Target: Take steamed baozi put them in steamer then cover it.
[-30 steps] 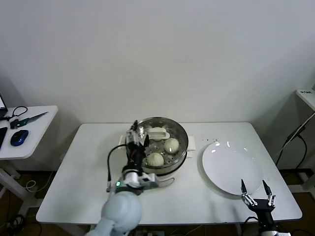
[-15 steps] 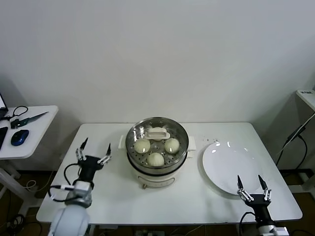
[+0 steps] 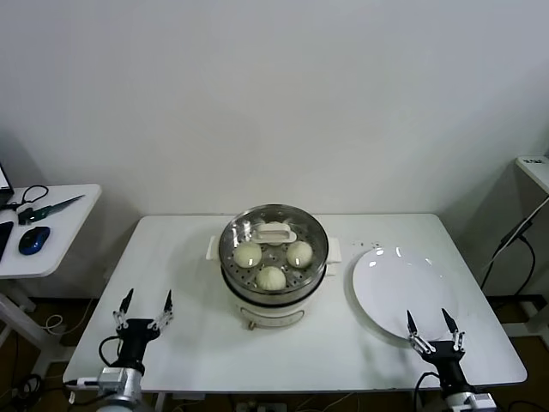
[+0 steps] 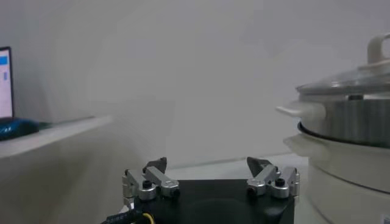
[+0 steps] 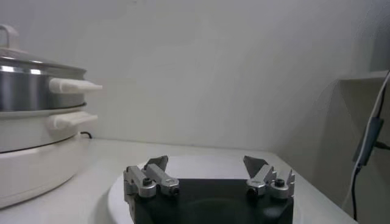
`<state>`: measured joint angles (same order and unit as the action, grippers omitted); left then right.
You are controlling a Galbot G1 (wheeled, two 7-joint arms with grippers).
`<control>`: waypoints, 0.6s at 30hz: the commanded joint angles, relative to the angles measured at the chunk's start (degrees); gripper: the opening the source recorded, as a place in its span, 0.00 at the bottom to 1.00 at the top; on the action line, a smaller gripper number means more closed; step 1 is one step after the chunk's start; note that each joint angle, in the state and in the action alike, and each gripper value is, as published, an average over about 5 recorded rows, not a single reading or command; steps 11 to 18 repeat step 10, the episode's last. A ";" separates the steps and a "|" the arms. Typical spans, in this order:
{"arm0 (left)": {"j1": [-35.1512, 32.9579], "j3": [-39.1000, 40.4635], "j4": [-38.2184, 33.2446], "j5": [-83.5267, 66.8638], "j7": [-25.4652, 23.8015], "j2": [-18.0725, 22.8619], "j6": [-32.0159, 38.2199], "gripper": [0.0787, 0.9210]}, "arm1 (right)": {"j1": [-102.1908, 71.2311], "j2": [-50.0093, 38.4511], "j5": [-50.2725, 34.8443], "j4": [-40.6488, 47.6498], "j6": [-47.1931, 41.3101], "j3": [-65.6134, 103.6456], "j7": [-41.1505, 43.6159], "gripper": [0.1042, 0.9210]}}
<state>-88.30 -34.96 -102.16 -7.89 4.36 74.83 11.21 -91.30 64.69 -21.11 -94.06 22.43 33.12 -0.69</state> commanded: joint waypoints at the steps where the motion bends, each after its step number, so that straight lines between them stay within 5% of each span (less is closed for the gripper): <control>1: -2.26 -1.95 4.81 -4.95 0.54 0.15 6.39 0.88 | 0.41 -0.42 0.05 0.50 -0.45 -0.53 0.19 0.88; 18: -2.59 -1.57 3.62 -5.07 -0.60 0.20 5.84 0.88 | -0.05 -0.17 -0.05 0.11 -0.49 -0.68 0.23 0.88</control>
